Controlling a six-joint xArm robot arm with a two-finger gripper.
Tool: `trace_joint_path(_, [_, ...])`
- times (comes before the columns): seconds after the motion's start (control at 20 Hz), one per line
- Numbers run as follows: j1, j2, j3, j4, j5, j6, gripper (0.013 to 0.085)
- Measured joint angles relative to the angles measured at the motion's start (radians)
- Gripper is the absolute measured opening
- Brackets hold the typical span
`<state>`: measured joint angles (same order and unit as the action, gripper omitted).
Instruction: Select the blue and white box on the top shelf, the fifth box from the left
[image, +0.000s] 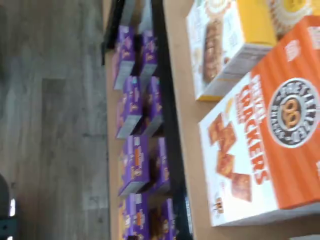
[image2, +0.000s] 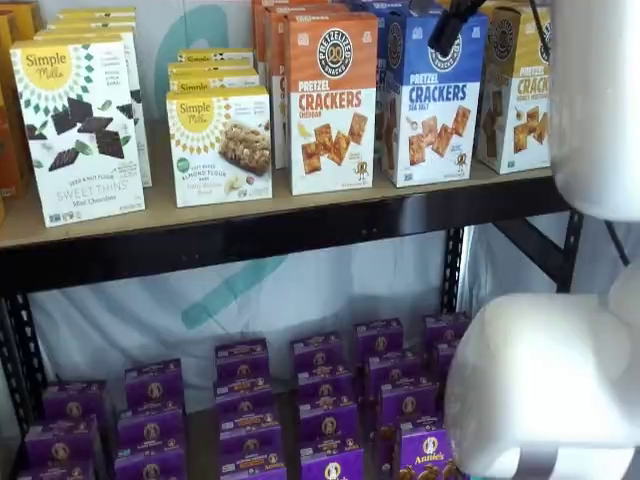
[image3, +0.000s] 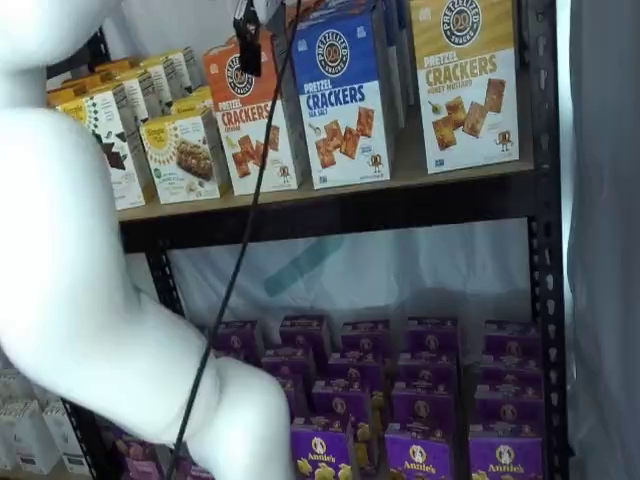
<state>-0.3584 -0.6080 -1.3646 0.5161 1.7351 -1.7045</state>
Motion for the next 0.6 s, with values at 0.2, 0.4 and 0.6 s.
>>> trace_joint_path(0.2, [-0.031,0.017,-0.023,0.027,-0.013,-0.015,0.085])
trace_joint_path(0.4, [-0.036,0.049,-0.054,0.031,-0.028,-0.02,0.085])
trace_joint_path(0.6, [-0.024,0.095,-0.095,0.026,-0.032,-0.013,0.085])
